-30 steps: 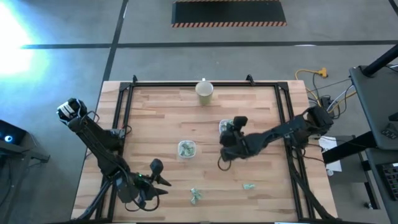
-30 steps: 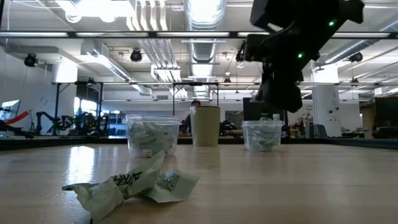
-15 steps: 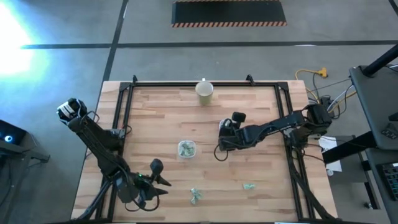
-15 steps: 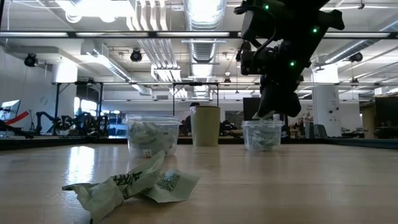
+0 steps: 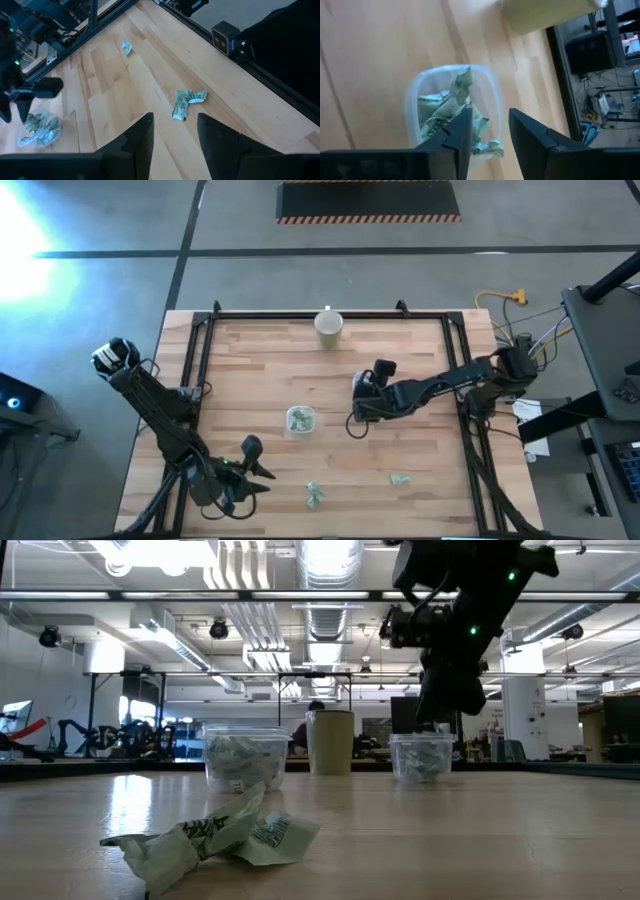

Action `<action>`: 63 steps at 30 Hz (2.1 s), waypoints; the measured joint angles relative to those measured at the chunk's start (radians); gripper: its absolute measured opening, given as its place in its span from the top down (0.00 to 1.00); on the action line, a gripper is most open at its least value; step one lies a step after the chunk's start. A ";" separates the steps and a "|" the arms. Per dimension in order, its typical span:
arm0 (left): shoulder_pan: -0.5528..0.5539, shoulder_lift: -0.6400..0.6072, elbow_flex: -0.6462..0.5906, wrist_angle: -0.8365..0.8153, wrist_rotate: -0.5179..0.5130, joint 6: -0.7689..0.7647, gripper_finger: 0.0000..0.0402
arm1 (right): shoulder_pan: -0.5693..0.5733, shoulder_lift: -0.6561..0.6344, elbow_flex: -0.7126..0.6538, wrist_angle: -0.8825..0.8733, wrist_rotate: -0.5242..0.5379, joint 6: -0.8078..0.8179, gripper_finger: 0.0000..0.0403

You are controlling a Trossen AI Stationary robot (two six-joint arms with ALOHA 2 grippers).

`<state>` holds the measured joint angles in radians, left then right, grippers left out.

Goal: Pick and place Stevia / Truvia into bins
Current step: Put the top green stevia packet into the left transparent container

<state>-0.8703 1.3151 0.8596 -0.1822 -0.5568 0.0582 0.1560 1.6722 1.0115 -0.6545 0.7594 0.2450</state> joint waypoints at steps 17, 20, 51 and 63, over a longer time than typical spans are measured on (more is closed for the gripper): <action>0.000 0.000 -0.001 -0.029 -0.511 0.011 0.66 | 0.166 -0.222 0.009 -0.079 0.108 0.121 0.70; 0.000 0.000 -0.001 -0.029 -0.649 0.003 0.66 | 0.197 -0.252 0.009 -0.075 0.108 0.126 0.70; 0.004 0.031 -0.001 -0.029 -0.508 0.003 0.66 | 0.527 -0.343 0.013 0.044 0.032 0.171 0.76; 0.031 0.054 0.002 0.049 -0.018 0.002 0.66 | 0.527 -0.342 0.013 0.048 -0.045 0.203 0.78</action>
<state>-0.8396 1.3686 0.8612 -0.1332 -0.5746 0.0601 0.6834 1.3304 1.0248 -0.6067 0.7146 0.4484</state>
